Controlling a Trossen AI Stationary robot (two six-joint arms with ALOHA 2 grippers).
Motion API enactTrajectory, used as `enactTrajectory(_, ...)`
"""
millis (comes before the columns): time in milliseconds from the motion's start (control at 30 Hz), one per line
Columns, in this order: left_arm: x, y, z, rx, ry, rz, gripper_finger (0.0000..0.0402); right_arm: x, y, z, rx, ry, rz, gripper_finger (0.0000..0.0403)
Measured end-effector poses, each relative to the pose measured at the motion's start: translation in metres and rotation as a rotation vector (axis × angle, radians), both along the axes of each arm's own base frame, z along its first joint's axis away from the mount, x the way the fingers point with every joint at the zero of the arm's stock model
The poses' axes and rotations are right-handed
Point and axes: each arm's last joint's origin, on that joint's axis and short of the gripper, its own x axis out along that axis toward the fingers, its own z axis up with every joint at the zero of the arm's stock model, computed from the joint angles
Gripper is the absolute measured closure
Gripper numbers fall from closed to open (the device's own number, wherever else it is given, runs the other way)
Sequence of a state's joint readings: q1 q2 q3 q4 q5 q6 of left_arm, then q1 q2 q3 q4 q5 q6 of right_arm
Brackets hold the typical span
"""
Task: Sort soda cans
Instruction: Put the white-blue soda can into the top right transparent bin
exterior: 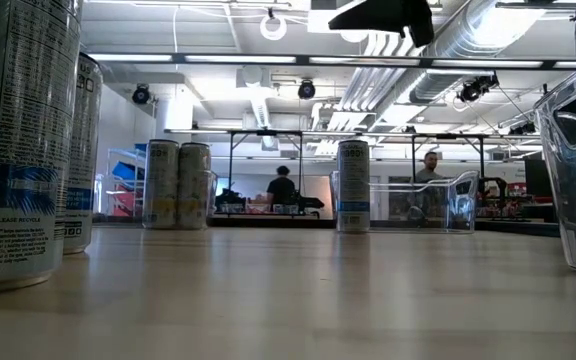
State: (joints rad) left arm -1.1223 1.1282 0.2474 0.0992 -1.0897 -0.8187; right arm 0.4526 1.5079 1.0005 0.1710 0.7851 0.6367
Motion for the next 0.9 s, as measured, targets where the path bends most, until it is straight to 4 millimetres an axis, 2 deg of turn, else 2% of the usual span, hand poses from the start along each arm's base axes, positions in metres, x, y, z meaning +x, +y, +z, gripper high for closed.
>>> enactTrajectory(400, 0.015, 0.007, -0.033, 0.035, -0.002, 0.106, 0.0085, 0.020, -0.002, -0.022, 0.030, 0.002, 0.005, 0.0077)
enactTrajectory(600, 0.030, 0.008, -0.043, 0.039, 0.031, 0.086, 0.0095, 0.027, -0.004, -0.009, 0.006, -0.016, 0.024, 0.0077)
enactTrajectory(767, 0.049, 0.014, -0.045, 0.050, 0.065, 0.041, 0.0132, 0.032, -0.005, 0.004, -0.038, -0.030, 0.033, 0.0077)
enactTrajectory(900, 0.062, 0.023, -0.046, 0.071, 0.072, 0.046, 0.0155, 0.033, -0.005, 0.007, -0.056, -0.025, 0.037, 0.0077)
